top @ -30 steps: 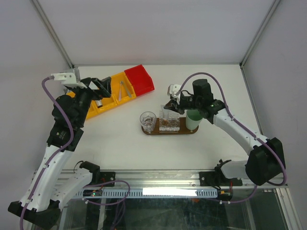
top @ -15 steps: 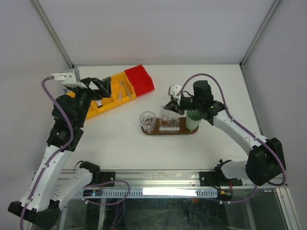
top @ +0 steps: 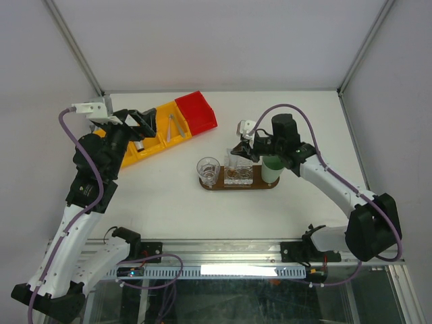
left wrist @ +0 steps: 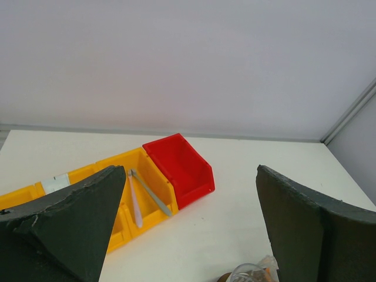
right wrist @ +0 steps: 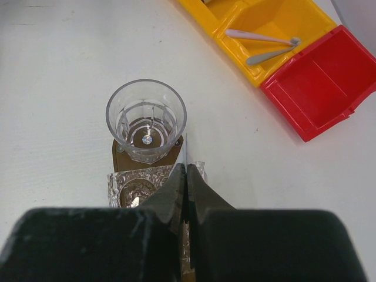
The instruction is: Prepare toiletry sets of a toothbrush and toothpaste on the tray
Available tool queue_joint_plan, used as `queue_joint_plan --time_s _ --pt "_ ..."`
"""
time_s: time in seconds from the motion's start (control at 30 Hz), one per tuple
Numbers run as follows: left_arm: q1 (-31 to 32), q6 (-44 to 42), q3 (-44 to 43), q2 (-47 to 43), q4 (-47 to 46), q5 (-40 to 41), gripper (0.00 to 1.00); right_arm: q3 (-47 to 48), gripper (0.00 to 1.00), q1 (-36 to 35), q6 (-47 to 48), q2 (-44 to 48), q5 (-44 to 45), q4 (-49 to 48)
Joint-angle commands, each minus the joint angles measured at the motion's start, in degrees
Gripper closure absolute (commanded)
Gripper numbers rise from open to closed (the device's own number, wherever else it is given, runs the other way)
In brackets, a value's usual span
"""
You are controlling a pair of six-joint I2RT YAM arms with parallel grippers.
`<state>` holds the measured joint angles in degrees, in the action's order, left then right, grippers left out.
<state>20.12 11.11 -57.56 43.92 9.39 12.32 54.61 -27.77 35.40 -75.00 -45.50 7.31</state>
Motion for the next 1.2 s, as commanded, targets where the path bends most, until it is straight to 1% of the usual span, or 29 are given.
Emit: queue_joint_plan --time_s 0.0,0.83,0.97,1.17 --pt "-0.89 0.15 -0.07 -0.43 -2.6 -0.12 0.01 0.77 1.0 0.32 -0.24 -0.31 -2.05 -3.68" --pt "-0.85 0.09 0.04 -0.59 -2.69 -0.1 0.01 0.41 1.0 0.32 0.19 -2.41 -2.26 -3.08" --pt "-0.89 0.13 0.0 -0.59 -2.64 -0.19 0.01 0.41 0.93 0.35 0.18 -2.35 -1.77 -2.67" --pt "-0.9 0.09 0.03 -0.59 -2.7 -0.27 0.01 0.51 0.8 0.28 -0.1 -2.25 -1.31 -2.64"
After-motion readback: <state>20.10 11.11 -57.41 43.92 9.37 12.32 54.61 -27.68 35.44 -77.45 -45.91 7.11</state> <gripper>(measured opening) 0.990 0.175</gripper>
